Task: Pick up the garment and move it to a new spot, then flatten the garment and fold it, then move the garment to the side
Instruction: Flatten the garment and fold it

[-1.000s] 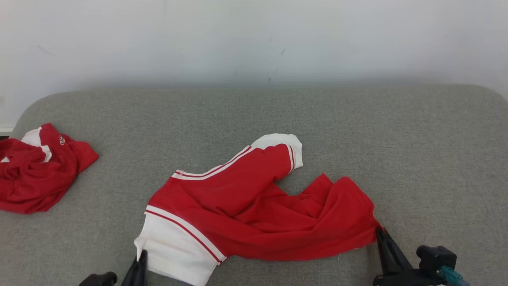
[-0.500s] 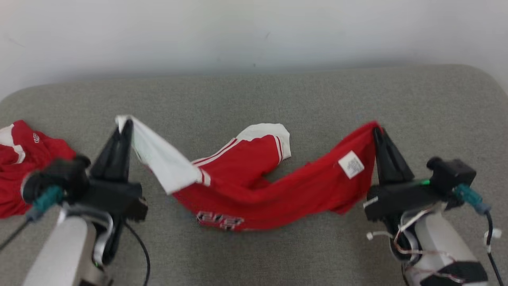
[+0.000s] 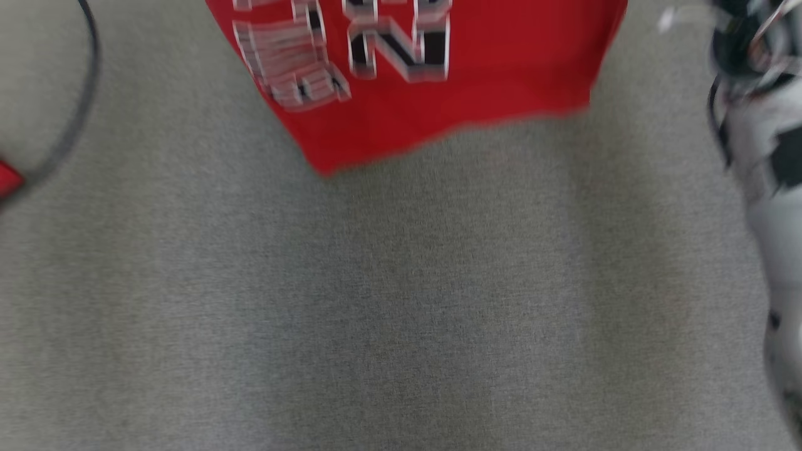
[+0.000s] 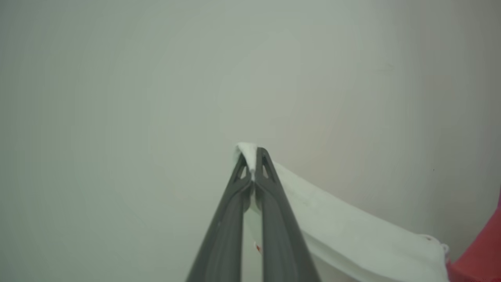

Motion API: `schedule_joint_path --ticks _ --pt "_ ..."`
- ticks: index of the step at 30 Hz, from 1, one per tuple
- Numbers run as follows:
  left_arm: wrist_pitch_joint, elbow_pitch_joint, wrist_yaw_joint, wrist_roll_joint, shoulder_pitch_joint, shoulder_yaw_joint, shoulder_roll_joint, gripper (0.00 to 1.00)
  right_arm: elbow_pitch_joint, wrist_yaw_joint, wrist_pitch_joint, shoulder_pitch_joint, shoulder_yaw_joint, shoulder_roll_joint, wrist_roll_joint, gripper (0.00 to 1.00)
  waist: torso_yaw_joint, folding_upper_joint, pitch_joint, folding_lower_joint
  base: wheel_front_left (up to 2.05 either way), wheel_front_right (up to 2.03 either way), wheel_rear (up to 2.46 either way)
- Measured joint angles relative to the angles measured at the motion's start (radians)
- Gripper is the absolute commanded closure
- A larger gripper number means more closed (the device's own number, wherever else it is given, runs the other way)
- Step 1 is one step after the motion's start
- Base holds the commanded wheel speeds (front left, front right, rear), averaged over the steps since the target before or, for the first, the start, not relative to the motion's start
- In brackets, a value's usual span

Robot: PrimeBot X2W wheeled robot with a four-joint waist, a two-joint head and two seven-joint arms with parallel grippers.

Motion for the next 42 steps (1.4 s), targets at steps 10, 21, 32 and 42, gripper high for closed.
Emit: schedule_joint_path --ticks 10,21,32,42 --pt "-0.021 0.274 -0.001 -0.036 -0.522 -0.107 -0.033 1.0 0.238 0.0 0.048 -0.495 -0.055 -0.028 0.03 1.0 -0.03 0.0001 0.201 0.0 0.0 0.0 0.0" --pt "-0.086 0.453 -0.001 -0.067 -0.714 -0.181 -0.061 1.0 0.419 0.0 0.006 -0.701 -0.038 -0.058 -0.006 1.0 -0.027 0.0 0.288 -0.0002 0.0 0.0 0.0" --pt "-0.125 0.513 -0.001 -0.109 -0.764 -0.263 -0.1 1.0 0.493 0.0 -0.032 -0.743 0.018 -0.062 -0.003 1.0 -0.014 -0.0001 0.318 -0.0004 0.0 0.0 0.0" --pt "-0.18 0.495 -0.001 -0.172 -0.674 -0.296 -0.093 1.0 0.51 0.0 -0.054 -0.682 0.076 -0.056 0.038 1.0 -0.006 -0.0001 0.312 -0.0004 0.0 0.0 0.0"
